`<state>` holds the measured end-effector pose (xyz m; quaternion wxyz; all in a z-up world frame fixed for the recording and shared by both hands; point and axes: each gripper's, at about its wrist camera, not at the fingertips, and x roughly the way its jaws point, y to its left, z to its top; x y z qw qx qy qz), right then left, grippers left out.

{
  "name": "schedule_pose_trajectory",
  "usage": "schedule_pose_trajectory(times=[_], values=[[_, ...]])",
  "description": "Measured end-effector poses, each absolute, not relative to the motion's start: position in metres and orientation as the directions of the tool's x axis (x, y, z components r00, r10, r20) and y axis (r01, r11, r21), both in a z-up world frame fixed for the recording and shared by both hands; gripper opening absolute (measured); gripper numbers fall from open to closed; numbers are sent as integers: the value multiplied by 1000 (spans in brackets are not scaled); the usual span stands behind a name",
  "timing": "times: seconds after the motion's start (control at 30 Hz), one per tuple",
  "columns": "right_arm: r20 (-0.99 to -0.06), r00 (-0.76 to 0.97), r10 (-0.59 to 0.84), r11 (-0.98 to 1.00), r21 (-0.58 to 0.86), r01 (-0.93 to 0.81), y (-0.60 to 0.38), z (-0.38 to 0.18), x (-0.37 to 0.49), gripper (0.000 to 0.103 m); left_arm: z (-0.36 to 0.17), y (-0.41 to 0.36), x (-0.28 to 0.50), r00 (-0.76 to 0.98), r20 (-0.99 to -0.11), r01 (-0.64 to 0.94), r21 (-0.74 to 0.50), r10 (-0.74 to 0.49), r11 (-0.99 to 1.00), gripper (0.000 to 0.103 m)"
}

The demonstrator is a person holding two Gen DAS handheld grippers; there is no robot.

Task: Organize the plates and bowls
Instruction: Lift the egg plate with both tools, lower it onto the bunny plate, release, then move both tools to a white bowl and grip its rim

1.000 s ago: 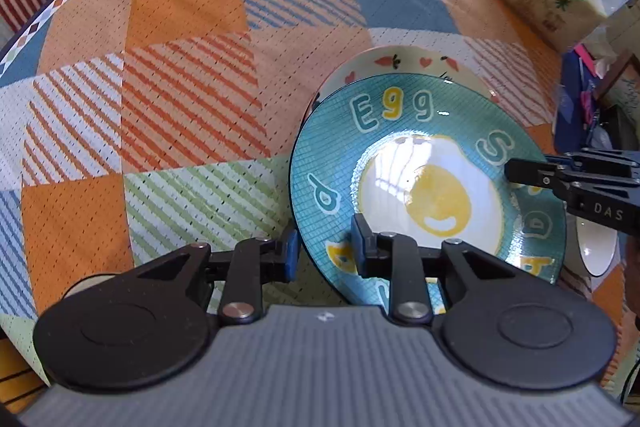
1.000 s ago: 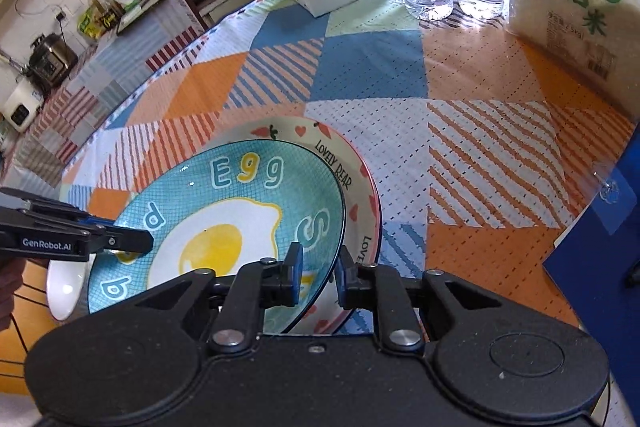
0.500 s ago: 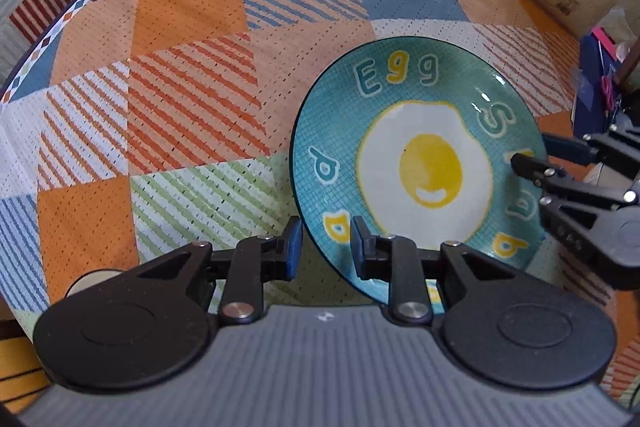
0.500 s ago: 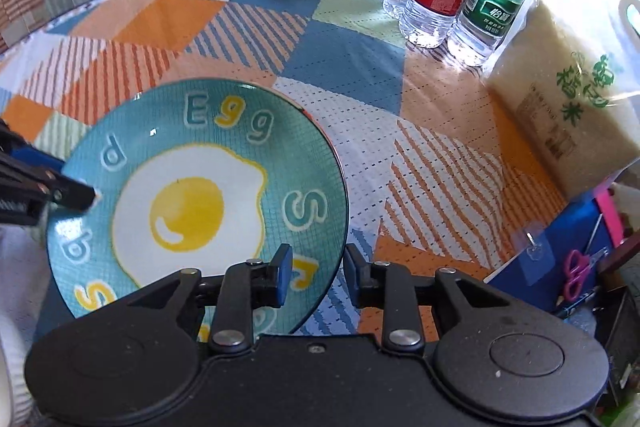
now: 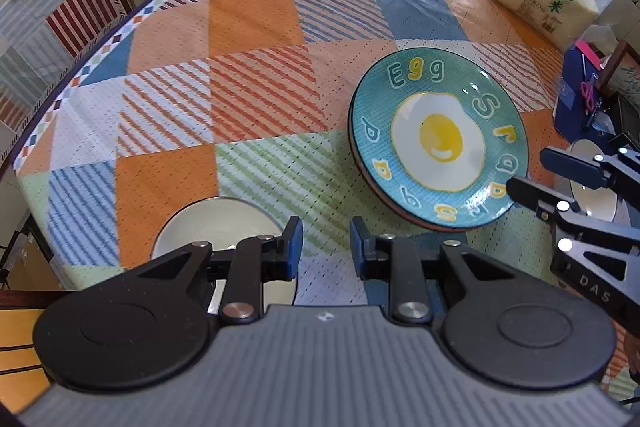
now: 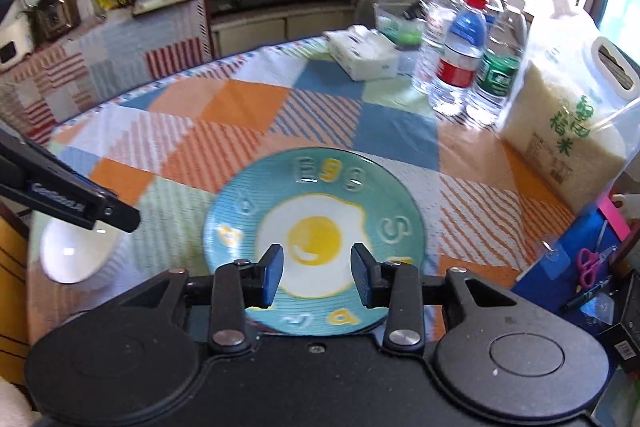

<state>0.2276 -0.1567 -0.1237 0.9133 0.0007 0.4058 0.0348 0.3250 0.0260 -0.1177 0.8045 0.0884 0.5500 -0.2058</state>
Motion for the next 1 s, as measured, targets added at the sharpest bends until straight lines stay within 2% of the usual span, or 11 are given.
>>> schedule_pose_trajectory(times=[0.13, 0.3, 0.4, 0.47, 0.53, 1.0], values=[[-723, 673, 156, 988, 102, -119, -136, -116, 216, 48, -107, 41, 310, 331, -915, 448, -62, -230, 892, 26], [-709, 671, 216, 975, 116, -190, -105, -114, 206, 58, -101, 63, 299, 329, -916, 457, -57, -228, 888, 26], [-710, 657, 253, 965, 138, -222, -89, -116, 201, 63, -101, 78, 297, 330, -919, 454, -46, -216, 890, 33], [-713, 649, 266, 961, 145, -235, -78, -119, 200, 70, -103, 88, 297, 323, -923, 457, -42, -209, 888, 34], [-720, 640, 267, 960, 144, -239, -67, -123, 201, 71, -106, 95, 298, 307, -930, 471, -35, -201, 882, 43], [-801, 532, 274, 941, 111, -318, -8, -169, 225, 75, -160, 148, 335, 238, -960, 427, -32, -147, 904, 61]])
